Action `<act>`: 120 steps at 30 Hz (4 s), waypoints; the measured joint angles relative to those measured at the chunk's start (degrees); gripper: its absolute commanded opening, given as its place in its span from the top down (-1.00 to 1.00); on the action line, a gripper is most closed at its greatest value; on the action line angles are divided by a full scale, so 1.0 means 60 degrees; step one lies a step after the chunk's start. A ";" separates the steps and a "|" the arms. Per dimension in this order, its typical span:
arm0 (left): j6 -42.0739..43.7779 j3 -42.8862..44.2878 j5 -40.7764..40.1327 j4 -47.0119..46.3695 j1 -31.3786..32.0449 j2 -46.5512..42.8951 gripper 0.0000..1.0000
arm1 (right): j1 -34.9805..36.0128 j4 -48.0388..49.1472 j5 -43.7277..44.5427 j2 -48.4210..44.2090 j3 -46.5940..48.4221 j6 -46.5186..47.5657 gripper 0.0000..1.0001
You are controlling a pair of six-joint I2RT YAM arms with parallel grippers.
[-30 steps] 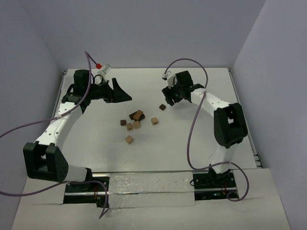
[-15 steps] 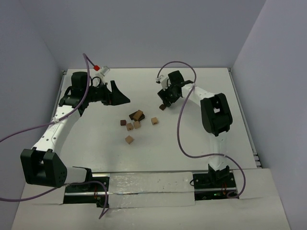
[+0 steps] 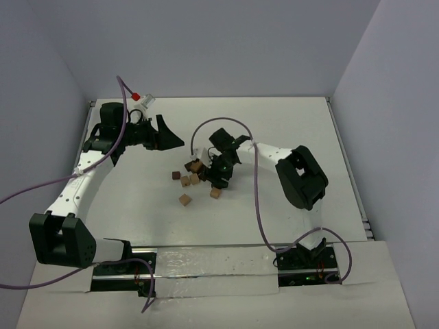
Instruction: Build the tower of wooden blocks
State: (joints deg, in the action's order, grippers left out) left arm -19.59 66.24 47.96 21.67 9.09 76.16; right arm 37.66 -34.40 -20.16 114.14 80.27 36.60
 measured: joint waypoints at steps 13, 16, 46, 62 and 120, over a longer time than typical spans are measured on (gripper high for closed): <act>0.1042 0.0020 0.0059 0.0168 -0.0119 -0.0041 -0.98 | 0.1214 -0.0709 -0.0393 -0.0824 -0.0968 0.0685 1.00; 0.1803 0.0176 0.0242 0.0678 -0.0137 0.0115 -0.98 | 0.0717 -0.1131 -0.0270 -0.1039 -0.0879 0.1150 0.99; 0.3672 0.0393 0.0483 0.0929 -0.0614 0.1326 -0.96 | -0.0967 -0.3652 -0.0154 0.1791 0.3562 0.4462 0.44; 0.3812 0.0393 0.0555 0.0929 -0.0796 0.1326 -0.98 | -0.0942 -0.3653 -0.0208 0.1830 0.3562 0.4492 -0.02; 0.4380 0.1434 -0.6750 0.0861 0.3602 0.4579 -0.17 | -0.3907 0.2343 -0.2581 -0.7025 -0.3742 -0.4132 -0.99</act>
State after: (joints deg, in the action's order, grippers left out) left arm 6.69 74.84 7.45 26.84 30.70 103.63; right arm 14.22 -20.34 -35.65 71.99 57.82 11.81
